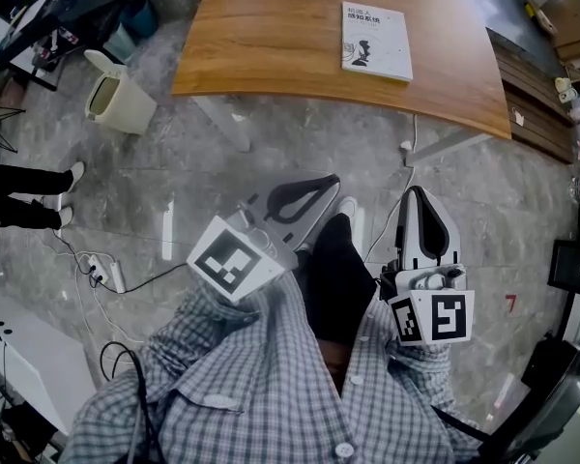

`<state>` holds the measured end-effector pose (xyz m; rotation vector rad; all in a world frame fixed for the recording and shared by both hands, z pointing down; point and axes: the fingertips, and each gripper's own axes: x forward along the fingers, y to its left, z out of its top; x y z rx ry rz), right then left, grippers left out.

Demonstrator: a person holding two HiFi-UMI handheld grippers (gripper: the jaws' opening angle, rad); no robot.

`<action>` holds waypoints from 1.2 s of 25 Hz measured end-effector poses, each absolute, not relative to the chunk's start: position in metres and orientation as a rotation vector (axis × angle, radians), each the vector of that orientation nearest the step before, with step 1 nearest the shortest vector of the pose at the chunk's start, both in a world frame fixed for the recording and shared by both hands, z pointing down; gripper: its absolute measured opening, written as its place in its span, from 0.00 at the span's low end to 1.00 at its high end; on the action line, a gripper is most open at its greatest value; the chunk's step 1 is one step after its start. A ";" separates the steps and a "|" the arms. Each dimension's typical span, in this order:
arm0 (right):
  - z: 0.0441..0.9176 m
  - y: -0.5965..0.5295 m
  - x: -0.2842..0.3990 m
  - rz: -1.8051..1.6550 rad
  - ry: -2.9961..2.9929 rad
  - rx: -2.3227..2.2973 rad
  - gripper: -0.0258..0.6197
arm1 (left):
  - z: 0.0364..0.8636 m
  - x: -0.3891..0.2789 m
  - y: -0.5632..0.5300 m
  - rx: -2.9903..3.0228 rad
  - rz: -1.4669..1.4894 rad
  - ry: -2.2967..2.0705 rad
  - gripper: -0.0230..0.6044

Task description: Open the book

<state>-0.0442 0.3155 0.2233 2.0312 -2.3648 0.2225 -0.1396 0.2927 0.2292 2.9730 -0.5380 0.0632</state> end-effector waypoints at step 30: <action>0.254 0.107 0.099 0.347 -2.546 1.762 0.07 | 0.243 0.012 0.107 2.852 0.098 -0.766 0.04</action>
